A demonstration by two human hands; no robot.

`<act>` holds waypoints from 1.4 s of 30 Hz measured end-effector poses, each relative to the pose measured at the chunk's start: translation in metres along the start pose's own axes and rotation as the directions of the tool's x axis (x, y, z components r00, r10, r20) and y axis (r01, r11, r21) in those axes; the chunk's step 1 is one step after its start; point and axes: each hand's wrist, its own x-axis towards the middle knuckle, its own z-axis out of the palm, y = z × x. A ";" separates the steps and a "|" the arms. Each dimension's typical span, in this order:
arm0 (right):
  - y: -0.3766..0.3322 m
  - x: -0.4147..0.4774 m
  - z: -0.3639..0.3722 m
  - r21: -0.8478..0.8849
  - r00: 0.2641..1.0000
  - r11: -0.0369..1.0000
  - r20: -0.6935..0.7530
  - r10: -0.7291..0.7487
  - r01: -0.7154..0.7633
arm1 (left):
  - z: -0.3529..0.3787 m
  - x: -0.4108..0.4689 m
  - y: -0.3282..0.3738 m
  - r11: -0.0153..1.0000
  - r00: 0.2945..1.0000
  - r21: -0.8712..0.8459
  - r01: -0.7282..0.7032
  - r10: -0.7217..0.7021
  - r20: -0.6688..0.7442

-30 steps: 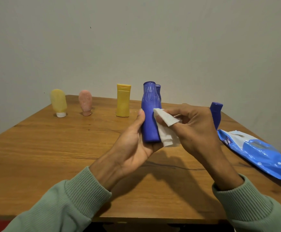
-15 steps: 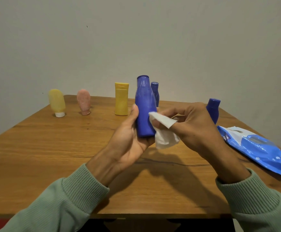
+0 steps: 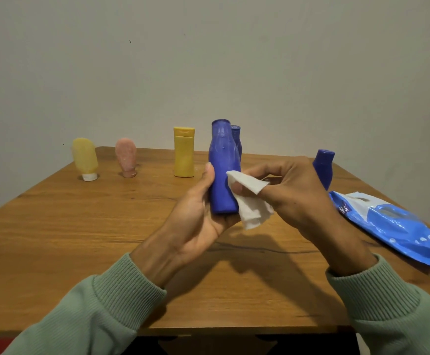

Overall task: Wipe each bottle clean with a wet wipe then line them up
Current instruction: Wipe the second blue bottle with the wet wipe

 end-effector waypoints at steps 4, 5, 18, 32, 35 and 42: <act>0.004 0.004 0.005 0.029 0.969 0.997 -0.238 -0.061 0.070 | 0.003 -0.002 -0.006 0.991 1.000 0.135 -0.002 -0.002 0.026; 0.004 0.004 0.005 0.020 0.966 0.996 -0.249 -0.075 0.083 | 0.003 -0.003 -0.005 0.987 1.000 0.158 -0.005 0.000 0.028; 0.010 0.004 0.004 -0.097 0.941 0.981 -0.282 -0.188 0.167 | -0.004 -0.001 -0.004 0.907 0.998 0.418 -0.054 0.039 0.045; 0.010 -0.002 0.009 -0.442 0.874 0.820 -0.143 -0.464 0.363 | -0.003 -0.001 -0.009 0.718 0.995 0.691 -0.086 0.095 0.025; 0.010 0.001 0.001 -0.519 0.851 0.795 -0.215 -0.478 0.315 | -0.004 -0.003 -0.012 0.640 0.991 0.758 -0.125 0.124 0.058; 0.010 -0.003 0.009 -0.650 0.863 0.687 -0.092 -0.497 0.326 | -0.006 -0.002 -0.013 0.586 0.989 0.801 -0.117 0.145 0.039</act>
